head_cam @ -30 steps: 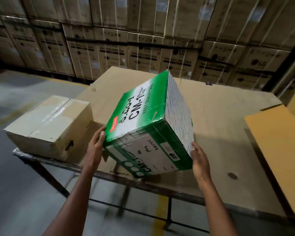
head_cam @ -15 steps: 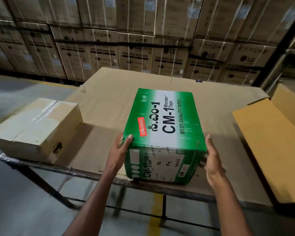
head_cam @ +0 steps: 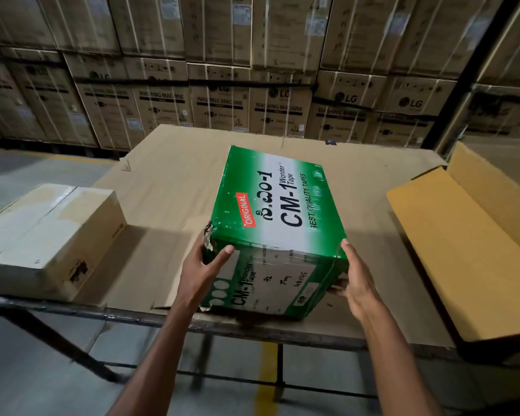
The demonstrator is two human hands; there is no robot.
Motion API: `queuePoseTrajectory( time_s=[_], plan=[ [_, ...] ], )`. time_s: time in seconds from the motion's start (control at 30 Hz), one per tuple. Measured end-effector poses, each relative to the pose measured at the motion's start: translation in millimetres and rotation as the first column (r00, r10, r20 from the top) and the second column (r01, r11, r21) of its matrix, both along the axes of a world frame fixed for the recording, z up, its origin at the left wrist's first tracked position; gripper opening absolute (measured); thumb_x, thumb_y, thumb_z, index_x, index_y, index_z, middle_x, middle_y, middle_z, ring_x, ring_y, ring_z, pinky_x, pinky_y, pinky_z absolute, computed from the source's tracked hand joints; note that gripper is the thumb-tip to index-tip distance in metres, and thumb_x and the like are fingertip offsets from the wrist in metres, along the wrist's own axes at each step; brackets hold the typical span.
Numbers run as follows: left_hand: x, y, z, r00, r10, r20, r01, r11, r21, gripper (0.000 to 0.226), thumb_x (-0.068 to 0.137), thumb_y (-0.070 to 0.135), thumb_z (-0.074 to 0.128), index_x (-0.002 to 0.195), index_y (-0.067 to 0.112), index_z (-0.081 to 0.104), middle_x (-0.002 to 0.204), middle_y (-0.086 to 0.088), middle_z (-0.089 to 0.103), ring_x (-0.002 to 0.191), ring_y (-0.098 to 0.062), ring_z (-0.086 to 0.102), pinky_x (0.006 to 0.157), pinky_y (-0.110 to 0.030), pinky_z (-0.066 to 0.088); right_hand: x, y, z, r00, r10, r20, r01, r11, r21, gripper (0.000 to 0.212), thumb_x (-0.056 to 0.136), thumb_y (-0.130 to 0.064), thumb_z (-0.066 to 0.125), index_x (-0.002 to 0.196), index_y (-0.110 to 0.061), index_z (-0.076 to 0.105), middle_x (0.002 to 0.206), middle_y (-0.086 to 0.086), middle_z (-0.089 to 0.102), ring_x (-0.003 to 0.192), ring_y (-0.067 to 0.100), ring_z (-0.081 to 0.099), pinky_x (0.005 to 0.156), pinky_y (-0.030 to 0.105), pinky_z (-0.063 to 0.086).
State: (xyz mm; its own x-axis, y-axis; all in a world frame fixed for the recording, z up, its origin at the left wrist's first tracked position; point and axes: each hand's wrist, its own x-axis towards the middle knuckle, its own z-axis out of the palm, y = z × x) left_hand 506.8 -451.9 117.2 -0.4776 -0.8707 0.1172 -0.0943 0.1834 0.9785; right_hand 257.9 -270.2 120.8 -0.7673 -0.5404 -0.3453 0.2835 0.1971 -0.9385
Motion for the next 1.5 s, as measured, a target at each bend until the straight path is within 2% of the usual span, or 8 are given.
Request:
queuePoseTrajectory(
  time_s=[0.17, 0.33, 0.53, 0.67, 0.87, 1.1, 1.33, 1.5],
  plan=[
    [-12, 3, 32, 0.993, -0.105, 0.055, 0.114, 0.973, -0.201, 0.081, 0.077, 0.058, 0.075, 0.148, 0.061, 0.034, 0.132, 0.010, 0.048, 0.122, -0.013, 0.055, 0.089, -0.029, 0.058, -23, 8, -30, 0.952, -0.049, 0.301, 0.102, 0.982, -0.161, 0.056, 0.100, -0.062, 0.049, 0.137, -0.021, 0.057, 0.124, 0.025, 0.065, 0.114, 0.046, 0.063, 0.097, 0.064, 0.052],
    [-34, 7, 51, 0.950, -0.170, 0.262, 0.280, 0.834, -0.475, 0.080, 0.085, 0.042, 0.079, 0.153, 0.045, 0.037, 0.133, 0.043, 0.030, 0.126, -0.013, 0.039, 0.097, -0.030, 0.048, -32, 20, -66, 0.841, -0.058, 0.537, 0.197, 0.959, -0.205, 0.056, 0.101, -0.058, 0.049, 0.141, -0.019, 0.048, 0.132, 0.024, 0.059, 0.121, 0.053, 0.057, 0.105, 0.069, 0.044],
    [-73, 18, 51, 0.885, -0.246, 0.397, 0.438, 0.731, -0.523, 0.073, 0.088, 0.050, 0.070, 0.153, 0.039, 0.038, 0.158, 0.011, 0.039, 0.142, -0.012, 0.037, 0.112, -0.051, 0.043, -52, 38, -79, 0.814, -0.184, 0.551, 0.247, 0.968, -0.041, 0.038, 0.104, -0.048, 0.055, 0.124, -0.016, 0.060, 0.127, 0.020, 0.061, 0.108, 0.042, 0.061, 0.096, 0.056, 0.054],
    [-109, 40, 52, 0.857, -0.182, 0.483, 0.470, 0.662, -0.584, 0.072, 0.091, 0.053, 0.067, 0.155, 0.041, 0.035, 0.160, 0.014, 0.038, 0.144, -0.010, 0.036, 0.110, -0.051, 0.043, -57, 51, -83, 0.865, -0.258, 0.430, 0.255, 0.965, 0.066, 0.036, 0.106, -0.033, 0.054, 0.133, -0.011, 0.060, 0.124, 0.017, 0.063, 0.104, 0.032, 0.060, 0.073, 0.040, 0.052],
    [-147, 71, 43, 0.828, -0.130, 0.545, 0.508, 0.585, -0.632, 0.071, 0.089, 0.053, 0.067, 0.153, 0.036, 0.041, 0.159, 0.009, 0.041, 0.143, -0.014, 0.039, 0.104, -0.049, 0.044, -73, 67, -64, 0.921, -0.364, 0.138, 0.339, 0.924, 0.176, 0.035, 0.104, -0.029, 0.052, 0.134, -0.013, 0.063, 0.134, 0.010, 0.063, 0.121, 0.034, 0.057, 0.103, 0.048, 0.048],
    [-163, 85, 40, 0.797, -0.123, 0.591, 0.552, 0.547, -0.630, 0.068, 0.089, 0.059, 0.065, 0.150, 0.035, 0.046, 0.157, 0.008, 0.044, 0.141, -0.015, 0.042, 0.106, -0.048, 0.043, -71, 83, 37, 0.795, -0.410, -0.447, 0.412, 0.906, -0.098, 0.017, 0.102, -0.020, 0.061, 0.113, -0.017, 0.072, 0.110, -0.001, 0.069, 0.100, 0.016, 0.062, 0.077, 0.021, 0.045],
    [-140, 55, 57, 0.904, 0.007, 0.427, 0.268, 0.768, -0.582, 0.053, 0.097, 0.065, 0.043, 0.132, 0.031, 0.061, 0.135, 0.007, 0.062, 0.120, -0.014, 0.056, 0.096, -0.047, 0.052, -32, 50, 88, 0.570, 0.042, -0.821, -0.060, 0.998, 0.009, 0.015, 0.102, -0.023, 0.060, 0.109, -0.022, 0.074, 0.101, -0.014, 0.072, 0.087, 0.010, 0.065, 0.071, 0.026, 0.056],
    [-113, 34, 65, 0.893, 0.165, 0.418, 0.098, 0.837, -0.539, 0.026, 0.099, 0.039, 0.056, 0.116, 0.028, 0.072, 0.127, 0.000, 0.064, 0.114, -0.026, 0.059, 0.098, -0.054, 0.049, 0, 0, 84, 0.208, 0.594, -0.777, -0.203, 0.803, 0.560, 0.032, 0.106, -0.041, 0.046, 0.116, -0.025, 0.072, 0.122, -0.006, 0.070, 0.120, 0.022, 0.048, 0.099, 0.044, 0.034]
  ],
)
